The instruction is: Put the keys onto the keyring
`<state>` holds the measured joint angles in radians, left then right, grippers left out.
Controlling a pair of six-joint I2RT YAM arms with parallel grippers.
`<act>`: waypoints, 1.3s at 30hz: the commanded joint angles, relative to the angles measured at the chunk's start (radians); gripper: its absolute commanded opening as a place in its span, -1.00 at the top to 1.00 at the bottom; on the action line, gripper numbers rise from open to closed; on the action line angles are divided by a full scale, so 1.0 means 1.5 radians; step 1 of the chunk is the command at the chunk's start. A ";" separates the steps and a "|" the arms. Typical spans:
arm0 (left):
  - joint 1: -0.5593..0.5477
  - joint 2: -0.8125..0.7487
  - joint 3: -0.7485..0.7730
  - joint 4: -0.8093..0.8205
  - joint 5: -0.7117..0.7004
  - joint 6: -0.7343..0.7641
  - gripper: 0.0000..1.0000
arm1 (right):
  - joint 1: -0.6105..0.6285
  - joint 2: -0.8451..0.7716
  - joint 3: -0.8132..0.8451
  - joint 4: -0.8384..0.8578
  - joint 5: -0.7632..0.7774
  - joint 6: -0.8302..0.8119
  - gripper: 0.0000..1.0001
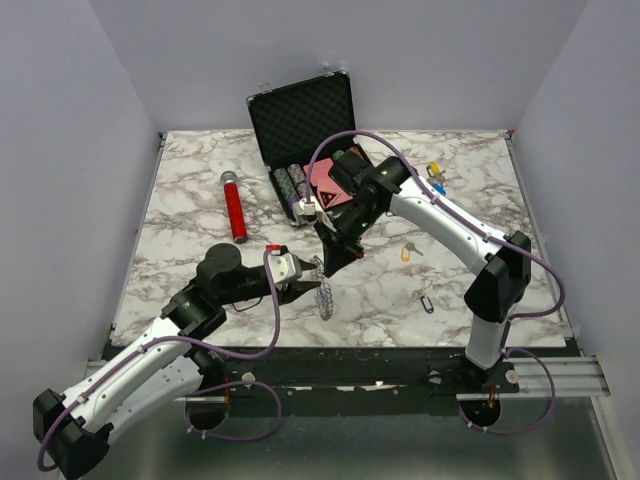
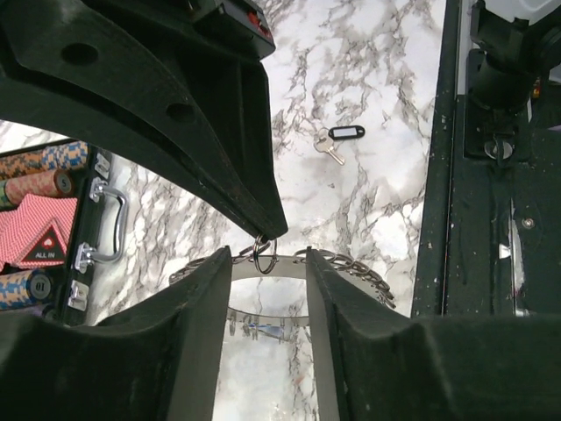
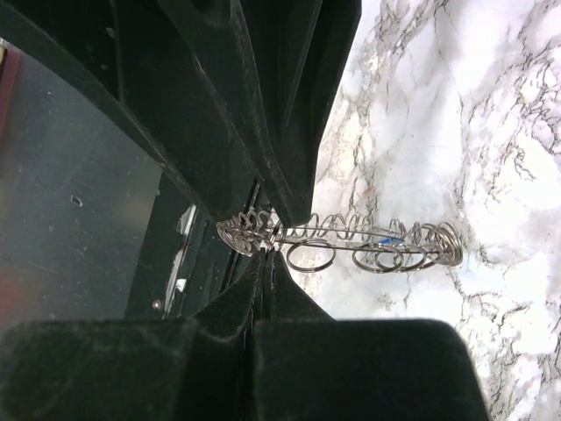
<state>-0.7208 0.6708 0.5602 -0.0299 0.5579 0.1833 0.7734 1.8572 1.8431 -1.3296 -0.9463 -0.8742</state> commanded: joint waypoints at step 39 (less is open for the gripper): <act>-0.003 -0.085 -0.193 0.362 -0.107 -0.301 1.00 | -0.002 -0.021 0.014 -0.031 -0.044 0.011 0.14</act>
<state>-0.7322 0.5972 0.3756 0.1871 0.4728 -0.0113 0.7731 1.8568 1.8465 -1.3445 -0.9424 -0.8364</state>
